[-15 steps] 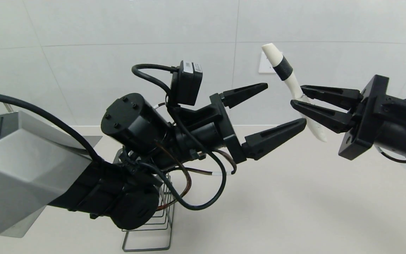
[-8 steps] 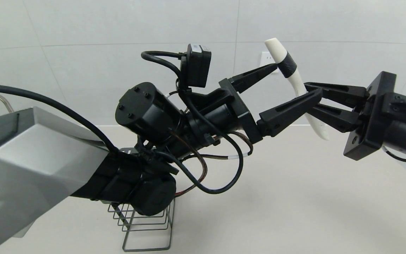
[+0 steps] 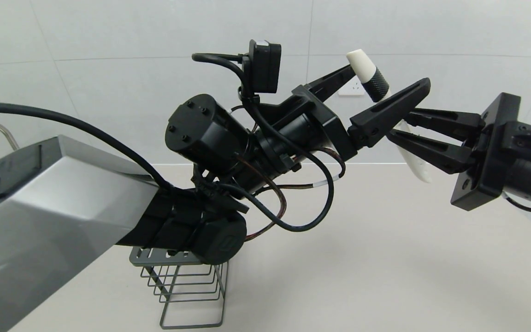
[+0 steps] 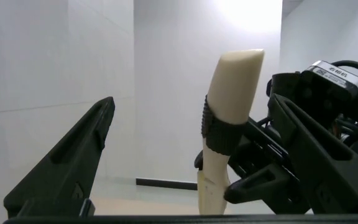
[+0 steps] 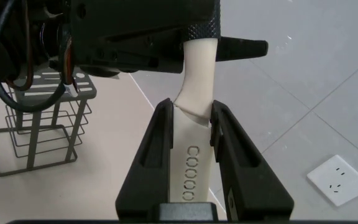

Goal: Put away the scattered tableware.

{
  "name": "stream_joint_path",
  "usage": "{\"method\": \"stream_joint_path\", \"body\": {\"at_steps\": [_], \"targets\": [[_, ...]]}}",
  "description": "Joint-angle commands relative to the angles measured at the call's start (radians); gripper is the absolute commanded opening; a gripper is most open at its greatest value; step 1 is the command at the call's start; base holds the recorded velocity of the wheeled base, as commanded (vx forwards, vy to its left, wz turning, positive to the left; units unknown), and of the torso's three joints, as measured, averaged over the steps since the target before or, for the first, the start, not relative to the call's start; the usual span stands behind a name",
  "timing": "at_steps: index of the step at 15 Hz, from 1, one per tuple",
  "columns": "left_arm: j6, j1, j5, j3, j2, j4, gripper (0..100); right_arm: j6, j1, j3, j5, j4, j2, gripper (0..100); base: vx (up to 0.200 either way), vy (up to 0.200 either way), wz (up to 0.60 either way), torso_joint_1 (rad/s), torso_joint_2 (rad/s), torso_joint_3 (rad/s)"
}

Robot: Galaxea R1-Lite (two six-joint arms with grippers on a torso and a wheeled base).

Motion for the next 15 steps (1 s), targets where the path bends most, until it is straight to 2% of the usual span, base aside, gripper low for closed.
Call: {"method": "stream_joint_path", "body": {"at_steps": [1,5,8,9,15], "targets": [[-0.020,-0.002,0.000,-0.004,-0.003,-0.004,100,-0.001,0.001,-0.003,0.000,0.000,0.001,0,0.000,0.000,0.00,0.000,0.00,0.000],[-0.034,-0.006,0.000,-0.011,-0.001,-0.002,100,-0.001,0.001,-0.024,0.000,-0.008,0.003,0,0.000,0.000,0.00,0.000,0.00,0.000],[-0.063,-0.011,0.003,-0.061,0.014,-0.002,100,-0.001,0.001,-0.023,0.000,-0.009,0.003,0,0.000,0.000,0.00,0.000,0.00,0.000],[-0.071,-0.012,0.028,-0.100,0.033,-0.001,0,-0.001,0.001,-0.024,0.000,-0.009,0.003,0,0.000,0.000,0.00,0.000,0.00,0.000],[-0.071,-0.015,0.035,-0.118,0.053,-0.009,0,-0.001,0.002,-0.037,0.000,-0.006,0.009,0,0.000,0.000,0.00,0.000,0.00,0.000]]}}
